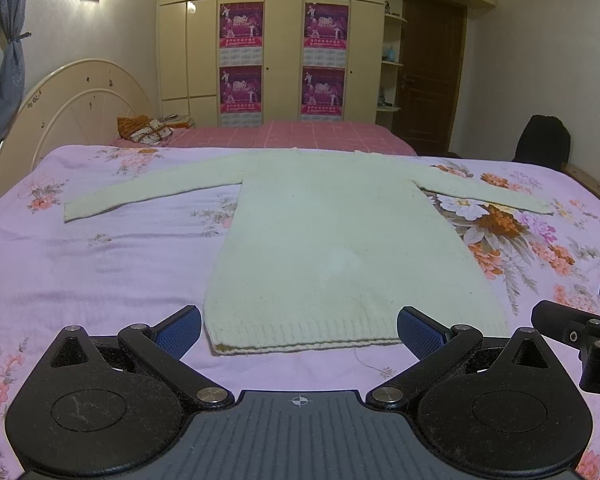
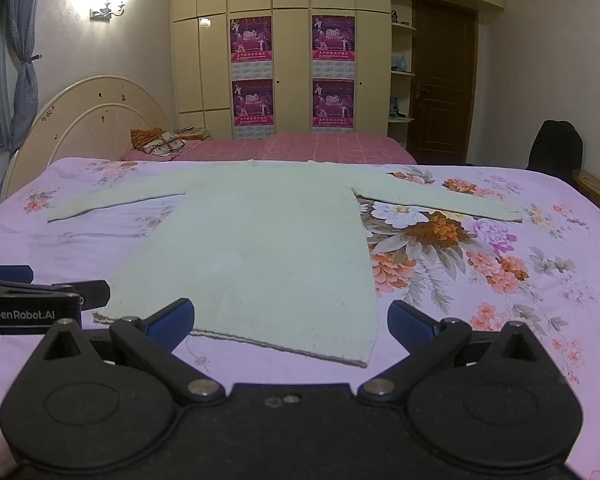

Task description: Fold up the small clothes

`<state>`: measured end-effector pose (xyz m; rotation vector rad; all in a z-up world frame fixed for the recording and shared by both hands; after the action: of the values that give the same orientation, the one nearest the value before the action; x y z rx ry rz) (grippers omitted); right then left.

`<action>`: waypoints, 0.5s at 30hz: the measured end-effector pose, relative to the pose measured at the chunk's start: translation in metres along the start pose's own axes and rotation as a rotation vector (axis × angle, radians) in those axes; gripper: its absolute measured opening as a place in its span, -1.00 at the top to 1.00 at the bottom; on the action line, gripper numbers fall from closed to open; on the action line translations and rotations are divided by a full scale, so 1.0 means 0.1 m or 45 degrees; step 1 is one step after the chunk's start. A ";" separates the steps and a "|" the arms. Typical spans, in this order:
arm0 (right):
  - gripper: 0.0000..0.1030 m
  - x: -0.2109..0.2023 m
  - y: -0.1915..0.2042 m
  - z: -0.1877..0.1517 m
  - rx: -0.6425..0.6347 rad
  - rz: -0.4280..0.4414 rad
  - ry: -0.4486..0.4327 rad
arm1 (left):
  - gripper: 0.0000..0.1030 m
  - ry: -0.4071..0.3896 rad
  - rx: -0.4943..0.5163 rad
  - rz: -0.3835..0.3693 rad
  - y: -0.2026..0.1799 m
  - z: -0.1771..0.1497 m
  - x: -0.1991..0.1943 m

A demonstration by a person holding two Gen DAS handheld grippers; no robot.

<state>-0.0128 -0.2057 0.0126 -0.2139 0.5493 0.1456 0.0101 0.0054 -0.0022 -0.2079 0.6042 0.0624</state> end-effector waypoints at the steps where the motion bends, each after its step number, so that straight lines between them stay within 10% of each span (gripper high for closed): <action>1: -0.99 0.00 0.00 0.00 0.000 0.001 -0.001 | -1.00 0.001 0.000 0.000 0.00 0.00 0.00; 15: -0.99 0.01 0.00 -0.01 0.002 -0.002 0.001 | -1.00 0.009 -0.001 -0.003 0.07 0.00 0.01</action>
<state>-0.0127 -0.2061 0.0112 -0.2130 0.5499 0.1436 0.0103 0.0120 -0.0040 -0.2097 0.6107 0.0596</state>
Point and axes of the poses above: each gripper's, at about its wrist camera, not at the fingertips, and x roughly the way its jaws point, y to its left, z to its top, the point moved 1 cm from there along x, roughly the way its jaws point, and after that the axes turned 11 degrees about -x, right-handed, at the moved point
